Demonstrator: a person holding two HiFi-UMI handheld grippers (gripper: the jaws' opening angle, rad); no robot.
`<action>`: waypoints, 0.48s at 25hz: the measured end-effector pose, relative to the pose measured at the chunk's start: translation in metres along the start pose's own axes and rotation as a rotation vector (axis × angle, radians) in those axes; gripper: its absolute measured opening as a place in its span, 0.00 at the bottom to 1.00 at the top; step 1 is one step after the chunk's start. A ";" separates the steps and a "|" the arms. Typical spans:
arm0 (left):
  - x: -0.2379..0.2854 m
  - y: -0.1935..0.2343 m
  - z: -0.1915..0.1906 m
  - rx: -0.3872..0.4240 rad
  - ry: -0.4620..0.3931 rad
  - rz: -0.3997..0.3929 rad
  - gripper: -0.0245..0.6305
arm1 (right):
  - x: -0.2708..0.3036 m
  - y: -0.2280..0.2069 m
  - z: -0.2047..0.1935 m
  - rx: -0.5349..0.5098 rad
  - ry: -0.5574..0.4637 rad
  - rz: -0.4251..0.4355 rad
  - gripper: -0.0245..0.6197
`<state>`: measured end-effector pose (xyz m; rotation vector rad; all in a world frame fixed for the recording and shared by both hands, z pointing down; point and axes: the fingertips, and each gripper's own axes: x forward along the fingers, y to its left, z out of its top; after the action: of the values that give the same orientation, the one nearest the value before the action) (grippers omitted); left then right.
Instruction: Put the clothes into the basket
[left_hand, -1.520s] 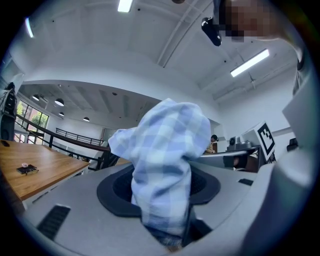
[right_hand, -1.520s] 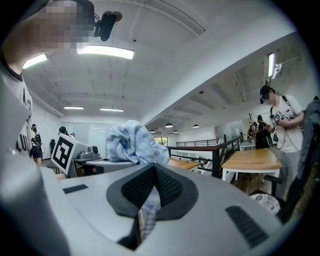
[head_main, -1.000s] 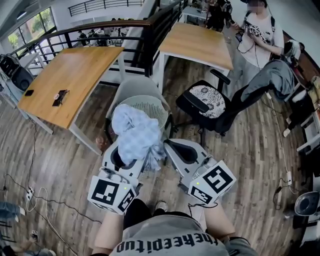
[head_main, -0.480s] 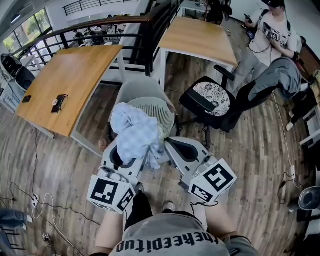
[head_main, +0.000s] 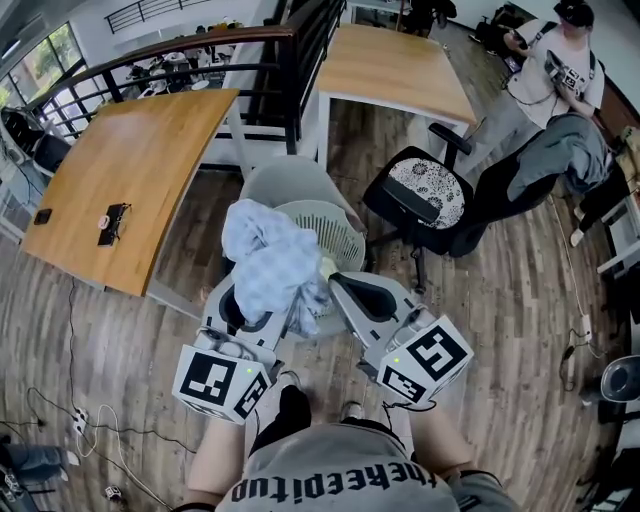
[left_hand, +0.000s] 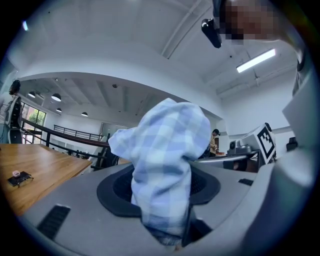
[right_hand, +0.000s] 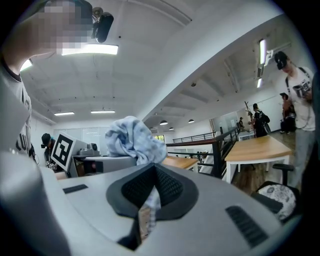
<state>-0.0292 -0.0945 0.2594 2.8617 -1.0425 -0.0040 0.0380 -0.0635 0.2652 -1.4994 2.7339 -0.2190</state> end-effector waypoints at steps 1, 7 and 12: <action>0.001 0.005 0.000 -0.001 0.002 -0.005 0.38 | 0.004 0.000 0.000 0.000 0.002 -0.006 0.05; 0.006 0.027 -0.004 -0.007 0.013 -0.048 0.38 | 0.025 0.000 -0.003 0.006 0.003 -0.053 0.05; 0.010 0.043 -0.003 -0.010 0.011 -0.082 0.38 | 0.039 0.001 -0.004 0.007 0.004 -0.093 0.05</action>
<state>-0.0496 -0.1332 0.2668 2.8896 -0.9195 0.0006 0.0162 -0.0953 0.2712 -1.6278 2.6664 -0.2327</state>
